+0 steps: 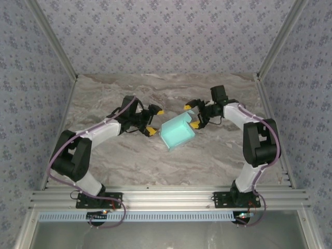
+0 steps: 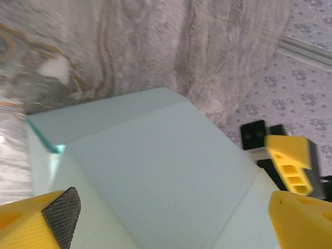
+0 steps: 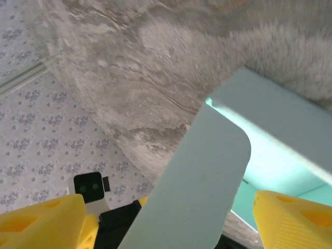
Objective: Fold the paper box
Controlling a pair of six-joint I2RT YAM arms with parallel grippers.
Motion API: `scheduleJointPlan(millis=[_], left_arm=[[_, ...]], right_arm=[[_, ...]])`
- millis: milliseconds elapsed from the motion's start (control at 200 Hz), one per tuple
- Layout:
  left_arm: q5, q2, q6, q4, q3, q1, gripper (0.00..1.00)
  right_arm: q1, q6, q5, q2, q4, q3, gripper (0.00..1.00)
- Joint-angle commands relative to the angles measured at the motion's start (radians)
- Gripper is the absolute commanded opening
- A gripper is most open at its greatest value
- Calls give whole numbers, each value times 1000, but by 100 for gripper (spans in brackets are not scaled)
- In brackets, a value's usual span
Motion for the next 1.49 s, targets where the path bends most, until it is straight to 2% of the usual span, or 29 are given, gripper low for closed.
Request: scheduleJointPlan(millis=[0, 75, 205, 455, 595, 954, 1489], left_arm=[[13, -47, 80, -184, 24, 22, 97], [19, -68, 30, -150, -17, 17, 98], [13, -83, -79, -56, -55, -16, 98], [-72, -88, -247, 55, -61, -101, 99], [-99, -71, -324, 127, -81, -116, 96], [-112, -13, -337, 153, -49, -118, 91], [-96, 52, -272, 142, 5, -116, 77]], right_arm=[[-68, -275, -54, 36, -208, 137, 88], [-82, -319, -52, 44, -239, 148, 89], [-54, -298, -47, 65, -217, 148, 87], [25, -256, -65, 93, -175, 172, 79], [51, -227, -71, 76, -150, 154, 74], [105, -172, -53, 49, -99, 105, 68], [69, -264, -21, 39, -136, 1, 67]])
